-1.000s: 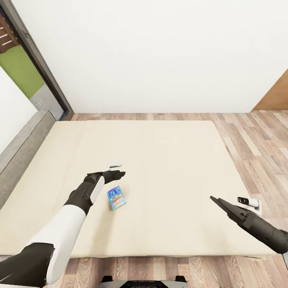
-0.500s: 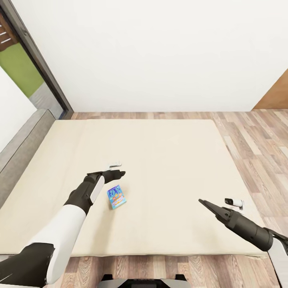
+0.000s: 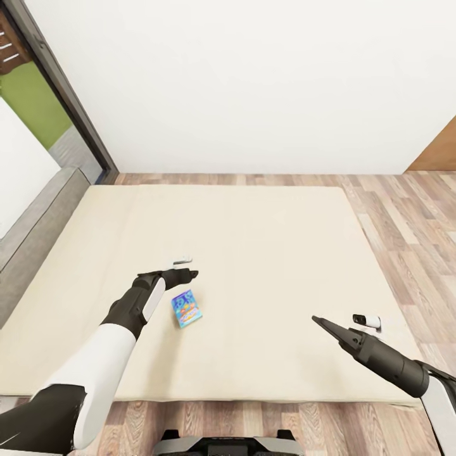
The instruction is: Put all the toys in the child's room - the three board games (two on the bed and one on the table), the two jigsaw puzzles on the table, and the tennis ball on the table - inside the toy box on the table in the child's room.
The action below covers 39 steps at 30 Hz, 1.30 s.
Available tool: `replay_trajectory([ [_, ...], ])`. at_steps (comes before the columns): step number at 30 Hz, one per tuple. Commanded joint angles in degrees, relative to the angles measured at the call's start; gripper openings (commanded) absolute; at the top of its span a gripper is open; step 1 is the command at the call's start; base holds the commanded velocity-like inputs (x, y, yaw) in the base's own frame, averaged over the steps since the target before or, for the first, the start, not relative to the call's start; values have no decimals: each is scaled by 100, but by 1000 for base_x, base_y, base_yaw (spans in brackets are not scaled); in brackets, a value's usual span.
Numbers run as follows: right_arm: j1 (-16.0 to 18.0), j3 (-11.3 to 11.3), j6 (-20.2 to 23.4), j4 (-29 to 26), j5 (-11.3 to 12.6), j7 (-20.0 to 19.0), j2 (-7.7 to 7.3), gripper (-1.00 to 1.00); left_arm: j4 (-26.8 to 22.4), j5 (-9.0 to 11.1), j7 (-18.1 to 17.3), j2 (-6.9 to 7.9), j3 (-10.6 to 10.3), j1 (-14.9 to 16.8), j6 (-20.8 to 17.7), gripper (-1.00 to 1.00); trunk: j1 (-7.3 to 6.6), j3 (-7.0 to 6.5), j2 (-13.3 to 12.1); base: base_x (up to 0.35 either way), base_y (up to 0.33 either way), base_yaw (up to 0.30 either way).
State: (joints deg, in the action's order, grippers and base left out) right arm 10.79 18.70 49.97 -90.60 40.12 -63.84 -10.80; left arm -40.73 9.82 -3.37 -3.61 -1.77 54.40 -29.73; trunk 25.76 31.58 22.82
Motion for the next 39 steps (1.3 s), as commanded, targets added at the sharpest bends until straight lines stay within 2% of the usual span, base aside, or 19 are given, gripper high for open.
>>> replay_trajectory([
  [1, 2, 2, 30, -1, 14, -7, -1, 100, -8, 41, 11, 1, -3, 6, -31, 100, 3, 16, 10, 0, 0, 81],
  [24, 2, -30, 12, -1, 18, -15, 8, 100, -14, 48, 4, -8, 9, 377, -101, 100, 3, 215, 10, 0, 0, 84],
  [32, 2, -39, -300, -1, 22, 0, -7, 100, -14, 77, -2, -41, 10, 450, -116, 100, 3, 284, 10, 0, 0, 86],
  [39, 2, -22, -349, -1, 24, -1, -11, 100, -14, 96, -6, -60, 10, 456, -120, 100, 3, 345, 10, 0, 0, 87],
])
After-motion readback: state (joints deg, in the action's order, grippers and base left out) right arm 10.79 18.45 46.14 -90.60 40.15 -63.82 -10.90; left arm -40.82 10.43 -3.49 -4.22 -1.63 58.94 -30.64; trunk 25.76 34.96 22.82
